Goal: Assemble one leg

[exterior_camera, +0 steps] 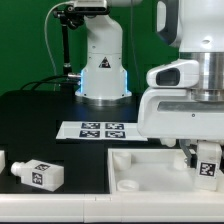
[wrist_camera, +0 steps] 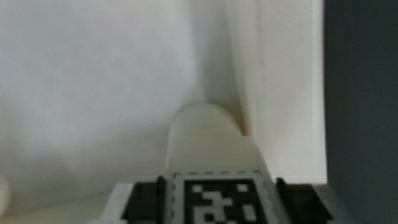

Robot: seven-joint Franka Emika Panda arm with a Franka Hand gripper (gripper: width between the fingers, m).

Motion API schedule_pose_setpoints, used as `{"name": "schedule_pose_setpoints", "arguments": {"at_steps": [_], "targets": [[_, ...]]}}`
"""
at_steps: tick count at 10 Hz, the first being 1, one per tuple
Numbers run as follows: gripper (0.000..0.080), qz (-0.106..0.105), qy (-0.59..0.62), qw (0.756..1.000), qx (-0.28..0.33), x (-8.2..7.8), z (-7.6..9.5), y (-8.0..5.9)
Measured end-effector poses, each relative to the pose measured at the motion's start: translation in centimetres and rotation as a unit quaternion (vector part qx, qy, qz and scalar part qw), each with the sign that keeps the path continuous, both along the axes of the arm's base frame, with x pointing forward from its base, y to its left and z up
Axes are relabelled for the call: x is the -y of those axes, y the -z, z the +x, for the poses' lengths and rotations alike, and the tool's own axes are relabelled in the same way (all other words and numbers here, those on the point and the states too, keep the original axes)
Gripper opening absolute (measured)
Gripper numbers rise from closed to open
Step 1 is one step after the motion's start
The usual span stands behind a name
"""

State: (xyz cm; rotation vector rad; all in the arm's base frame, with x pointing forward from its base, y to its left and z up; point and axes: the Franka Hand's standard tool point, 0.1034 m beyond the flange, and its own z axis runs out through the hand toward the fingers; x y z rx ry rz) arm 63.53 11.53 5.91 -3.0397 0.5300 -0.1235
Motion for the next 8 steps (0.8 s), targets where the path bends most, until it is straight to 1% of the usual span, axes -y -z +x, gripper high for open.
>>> {"name": "schedule_pose_setpoints", "arguments": {"at_steps": [1, 2, 3, 4, 5, 6, 8], "targets": [[0.0281, 0.006, 0.067, 0.998, -0.004, -0.01, 0.02, -0.06], [0.0281, 0.012, 0.145, 0.989, -0.010, -0.05, -0.10, 0.00], [0.0281, 0.024, 0.229, 0.973, -0.020, -0.14, -0.23, 0.16], [0.0281, 0.042, 0.315, 0.948, -0.031, -0.18, 0.06, 0.31], [0.0281, 0.061, 0.396, 0.915, -0.039, -0.18, 0.36, 0.52], [0.0281, 0.075, 0.463, 0.882, -0.045, -0.14, 0.45, 0.53], [0.0290, 0.078, 0.490, 0.867, -0.047, -0.23, 0.43, 0.54]]}}
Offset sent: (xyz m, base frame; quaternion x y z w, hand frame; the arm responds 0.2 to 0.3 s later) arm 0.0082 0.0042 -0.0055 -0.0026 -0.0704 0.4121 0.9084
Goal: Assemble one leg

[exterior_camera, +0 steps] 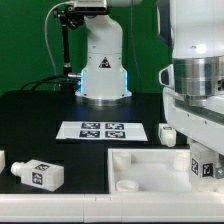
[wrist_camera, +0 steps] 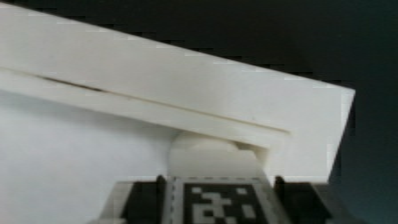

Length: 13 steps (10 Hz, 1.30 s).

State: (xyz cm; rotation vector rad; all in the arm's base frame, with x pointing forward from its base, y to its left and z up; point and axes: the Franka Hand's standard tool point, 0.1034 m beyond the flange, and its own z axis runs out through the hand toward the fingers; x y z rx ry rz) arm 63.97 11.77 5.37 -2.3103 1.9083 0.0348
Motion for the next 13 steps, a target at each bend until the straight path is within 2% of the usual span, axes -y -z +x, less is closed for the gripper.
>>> {"name": "schedule_pose_setpoints", "arguments": {"at_steps": [1, 2, 3, 4, 5, 7, 9, 10, 11, 12, 13], "targets": [[0.0290, 0.000, -0.004, 1.000, 0.000, 0.0, 0.0, 0.0], [0.0490, -0.001, -0.009, 1.000, 0.001, 0.0, 0.0, 0.0], [0.0490, -0.014, -0.114, 0.993, 0.003, 0.0, -0.3, 0.1], [0.0614, -0.016, -0.209, 0.978, 0.005, -0.1, -0.5, -0.1], [0.0639, -0.015, -0.279, 0.960, -0.003, -0.4, -0.8, -0.2], [0.0648, -0.019, -0.320, 0.947, 0.006, -0.3, -0.6, -0.3], [0.0649, -0.026, -0.400, 0.916, 0.016, 0.0, -0.5, -0.3], [0.0649, -0.045, -0.477, 0.877, 0.020, 0.3, -0.4, -0.6], [0.0649, -0.062, -0.576, 0.815, 0.032, 1.0, 0.2, -1.0], [0.0649, -0.068, -0.590, 0.804, 0.036, 1.1, 0.4, -1.2], [0.0524, -0.067, -0.577, 0.814, 0.033, 1.1, 0.3, -1.0]]}}
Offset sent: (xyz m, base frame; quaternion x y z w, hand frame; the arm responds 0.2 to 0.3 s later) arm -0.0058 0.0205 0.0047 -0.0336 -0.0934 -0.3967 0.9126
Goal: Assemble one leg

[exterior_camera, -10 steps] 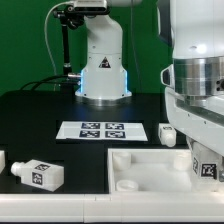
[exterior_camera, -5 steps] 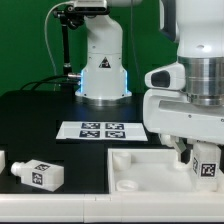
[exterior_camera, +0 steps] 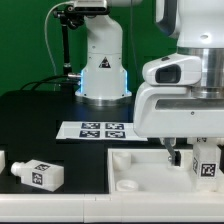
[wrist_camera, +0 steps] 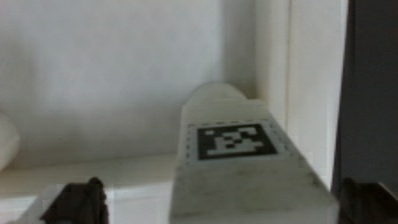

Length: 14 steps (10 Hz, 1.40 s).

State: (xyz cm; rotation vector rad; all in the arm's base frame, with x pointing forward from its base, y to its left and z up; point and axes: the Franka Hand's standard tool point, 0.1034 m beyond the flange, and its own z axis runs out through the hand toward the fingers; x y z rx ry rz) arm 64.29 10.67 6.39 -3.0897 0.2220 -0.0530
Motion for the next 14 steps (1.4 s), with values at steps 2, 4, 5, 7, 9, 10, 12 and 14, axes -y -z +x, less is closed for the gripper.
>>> {"name": "schedule_pose_setpoints", "arguments": {"at_steps": [2, 4, 5, 7, 9, 10, 12, 14], "targets": [[0.0385, 0.002, 0.031, 1.000, -0.001, -0.02, 0.00, 0.01], [0.0283, 0.006, 0.102, 0.995, -0.005, -0.07, -0.02, 0.03], [0.0284, 0.007, 0.131, 0.991, -0.006, -0.07, -0.02, 0.03], [0.0284, 0.010, 0.237, 0.971, -0.010, -0.17, -0.07, 0.07], [0.0284, 0.016, 0.349, 0.937, -0.023, -0.01, 0.00, 0.06], [0.0284, 0.022, 0.430, 0.902, -0.037, 0.04, 0.08, 0.06], [0.0284, 0.037, 0.567, 0.821, -0.054, -0.36, 0.02, 0.08], [0.0284, 0.041, 0.623, 0.779, -0.055, -0.14, 0.01, 0.08]]}}
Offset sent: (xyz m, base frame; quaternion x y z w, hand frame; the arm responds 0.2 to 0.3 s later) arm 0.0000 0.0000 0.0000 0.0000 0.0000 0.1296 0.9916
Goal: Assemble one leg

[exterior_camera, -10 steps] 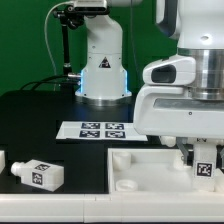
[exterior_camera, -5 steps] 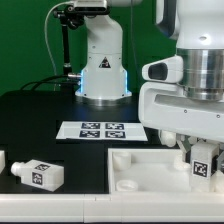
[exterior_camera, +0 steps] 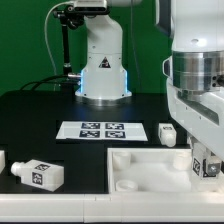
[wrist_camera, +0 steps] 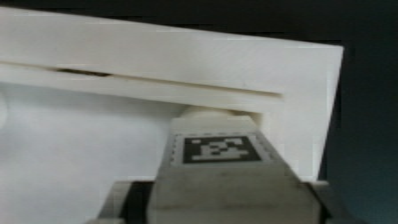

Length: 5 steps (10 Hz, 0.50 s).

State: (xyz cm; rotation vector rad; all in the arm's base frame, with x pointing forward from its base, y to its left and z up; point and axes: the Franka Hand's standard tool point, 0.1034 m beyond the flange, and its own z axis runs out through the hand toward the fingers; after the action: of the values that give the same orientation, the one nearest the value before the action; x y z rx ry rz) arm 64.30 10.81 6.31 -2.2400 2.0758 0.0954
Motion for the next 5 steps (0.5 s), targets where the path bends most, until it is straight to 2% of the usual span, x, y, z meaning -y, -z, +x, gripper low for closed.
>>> {"name": "schedule_pose_setpoints", "arguments": {"at_steps": [3, 5], "targets": [[0.0284, 0.003, 0.088, 0.996, -0.008, -0.09, 0.03, -0.02], [0.0284, 0.019, 0.222, 0.975, -0.012, -0.10, -0.01, -0.09]]}}
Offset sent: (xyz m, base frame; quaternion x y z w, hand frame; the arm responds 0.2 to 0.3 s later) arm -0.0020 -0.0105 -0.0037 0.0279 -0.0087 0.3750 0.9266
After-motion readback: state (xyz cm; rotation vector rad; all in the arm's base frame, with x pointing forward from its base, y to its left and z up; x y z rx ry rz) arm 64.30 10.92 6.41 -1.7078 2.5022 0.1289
